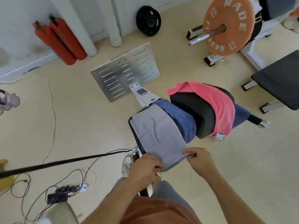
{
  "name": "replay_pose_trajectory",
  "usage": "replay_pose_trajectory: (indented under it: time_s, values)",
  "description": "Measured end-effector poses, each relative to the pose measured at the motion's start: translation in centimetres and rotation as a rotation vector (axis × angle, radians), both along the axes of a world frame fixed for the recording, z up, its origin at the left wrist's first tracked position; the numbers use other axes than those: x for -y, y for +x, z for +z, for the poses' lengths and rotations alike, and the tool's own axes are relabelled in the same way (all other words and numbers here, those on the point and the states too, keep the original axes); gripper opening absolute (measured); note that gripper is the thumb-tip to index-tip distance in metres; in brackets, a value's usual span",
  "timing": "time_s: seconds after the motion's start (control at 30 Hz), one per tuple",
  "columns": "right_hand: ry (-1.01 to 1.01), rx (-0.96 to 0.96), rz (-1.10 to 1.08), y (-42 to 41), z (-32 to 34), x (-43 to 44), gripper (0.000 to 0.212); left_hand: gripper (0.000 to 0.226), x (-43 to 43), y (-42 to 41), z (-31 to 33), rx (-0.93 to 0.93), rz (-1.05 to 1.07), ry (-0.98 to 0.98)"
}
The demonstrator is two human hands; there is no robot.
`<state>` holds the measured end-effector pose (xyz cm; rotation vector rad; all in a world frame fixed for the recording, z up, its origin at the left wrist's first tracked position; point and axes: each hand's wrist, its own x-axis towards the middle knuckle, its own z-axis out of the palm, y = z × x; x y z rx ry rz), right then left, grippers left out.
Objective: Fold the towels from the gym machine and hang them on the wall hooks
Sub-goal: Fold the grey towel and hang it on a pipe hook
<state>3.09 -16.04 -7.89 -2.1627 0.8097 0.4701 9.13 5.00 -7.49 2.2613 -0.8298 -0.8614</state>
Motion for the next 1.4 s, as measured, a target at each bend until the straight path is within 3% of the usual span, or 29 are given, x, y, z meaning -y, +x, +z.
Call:
replay_pose_trajectory:
  time_s: [0.17,0.3,0.4,0.47,0.6,0.7,0.83,1.0,1.13,1.27,1.4]
  values:
    - [0.038,-0.044,-0.144,-1.4,-1.3,0.0,0.019,0.023,1.1,-0.6,-1.4,-0.063,-0.152,0.226]
    - [-0.008,-0.248,-0.11,-1.7,-1.8,0.4,0.025,0.02,1.8,-1.6,-1.5,-0.092,-0.203,0.274]
    - [-0.057,-0.359,0.039,-1.7,-1.0,0.3,0.017,0.021,2.2,-2.2,-0.5,-0.185,-0.203,0.275]
    - [-0.167,-0.257,0.118,-1.3,-0.3,0.0,0.024,0.02,2.2,-1.5,0.7,-0.243,0.048,0.153]
    - [-0.232,0.131,0.185,2.6,1.8,-2.7,0.022,0.02,1.0,3.9,1.3,-0.228,0.8,-0.102]
    - [-0.247,0.255,0.38,6.3,2.5,-6.4,0.021,0.024,-0.5,8.9,-1.6,-0.229,1.059,-0.135]
    - [-0.326,0.108,0.538,9.5,1.7,-10.4,0.03,0.02,-0.4,12.4,-5.4,-0.321,1.016,0.009]
    - [-0.478,-0.037,0.578,10.8,0.7,-12.0,0.04,0.032,0.0,13.9,-6.7,-0.395,0.993,0.073]
    - [-0.479,-0.082,0.61,11.6,0.9,-12.2,0.042,0.023,0.2,14.5,-6.6,-0.586,1.024,-0.061]
    - [-0.484,-0.097,0.629,11.9,1.3,-12.0,0.041,0.027,0.4,15.0,-6.1,-0.775,1.05,-0.142]
    - [-0.478,-0.109,0.598,12.2,1.2,-12.1,0.043,0.017,0.1,15.6,-5.3,-0.799,1.065,-0.269]
